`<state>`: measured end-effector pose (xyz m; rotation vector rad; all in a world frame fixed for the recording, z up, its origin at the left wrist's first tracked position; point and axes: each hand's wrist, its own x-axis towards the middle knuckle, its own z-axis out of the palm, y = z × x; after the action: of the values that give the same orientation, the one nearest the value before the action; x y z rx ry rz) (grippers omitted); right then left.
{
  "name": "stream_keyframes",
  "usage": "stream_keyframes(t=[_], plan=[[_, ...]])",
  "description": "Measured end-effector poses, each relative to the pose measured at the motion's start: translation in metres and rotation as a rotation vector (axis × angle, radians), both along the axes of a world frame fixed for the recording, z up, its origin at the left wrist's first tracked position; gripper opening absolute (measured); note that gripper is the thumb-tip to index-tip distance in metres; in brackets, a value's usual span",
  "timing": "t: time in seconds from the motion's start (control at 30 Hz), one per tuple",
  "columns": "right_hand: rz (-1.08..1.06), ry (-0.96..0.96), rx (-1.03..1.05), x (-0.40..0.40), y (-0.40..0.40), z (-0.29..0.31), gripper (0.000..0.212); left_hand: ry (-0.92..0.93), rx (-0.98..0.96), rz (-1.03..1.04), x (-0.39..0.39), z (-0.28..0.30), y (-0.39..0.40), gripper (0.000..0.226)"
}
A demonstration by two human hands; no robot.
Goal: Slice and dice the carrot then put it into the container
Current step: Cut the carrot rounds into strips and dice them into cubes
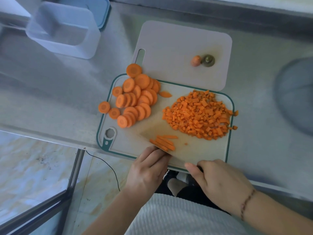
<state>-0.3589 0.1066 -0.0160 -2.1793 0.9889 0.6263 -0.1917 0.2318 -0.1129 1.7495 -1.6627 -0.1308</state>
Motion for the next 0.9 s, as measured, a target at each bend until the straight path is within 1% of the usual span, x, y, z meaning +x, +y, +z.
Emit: stream_keyframes(t=[0.07,0.17,0.2,0.23,0.27,0.33,0.43,0.53,0.63,0.73,0.8,0.9], plan=[[-0.049,-0.039,0.026,-0.005,-0.001,0.004,0.07,-0.047,0.014,-0.006,0.0,0.002,0.0,0.014],[-0.119,-0.092,0.064,-0.023,-0.001,0.011,0.073,-0.05,0.036,-0.022,0.003,0.001,0.0,0.02],[-0.128,-0.099,0.08,-0.027,0.001,0.013,0.068,-0.047,0.036,-0.025,0.004,0.0,0.001,0.021],[-0.13,-0.098,0.096,-0.03,0.002,0.014,0.059,-0.044,0.033,-0.025,0.004,0.0,0.002,0.022],[-0.136,-0.092,0.117,-0.03,0.002,0.015,0.057,-0.045,0.028,-0.024,0.005,0.0,0.003,0.022],[-0.115,-0.063,0.1,-0.026,0.003,0.012,0.071,-0.046,0.017,-0.017,0.004,-0.001,0.003,0.021],[-0.065,-0.014,0.064,-0.006,0.003,0.006,0.067,-0.034,0.013,-0.002,0.002,-0.004,0.003,0.018],[-0.072,-0.068,0.057,0.007,0.003,0.0,0.067,-0.028,0.024,-0.017,0.001,-0.004,0.004,0.02],[-0.134,-0.11,0.082,-0.001,0.005,0.002,0.069,-0.032,0.033,-0.019,0.003,-0.003,0.007,0.022],[-0.168,-0.131,0.097,-0.018,0.008,0.005,0.074,-0.036,0.001,-0.014,0.004,-0.005,0.008,0.017],[-0.164,-0.11,0.1,-0.025,0.009,0.006,0.075,-0.034,-0.011,-0.017,0.004,-0.005,0.009,0.014],[-0.142,-0.065,0.09,-0.028,0.01,0.005,0.071,-0.03,-0.02,-0.021,0.005,-0.005,0.008,0.012]])
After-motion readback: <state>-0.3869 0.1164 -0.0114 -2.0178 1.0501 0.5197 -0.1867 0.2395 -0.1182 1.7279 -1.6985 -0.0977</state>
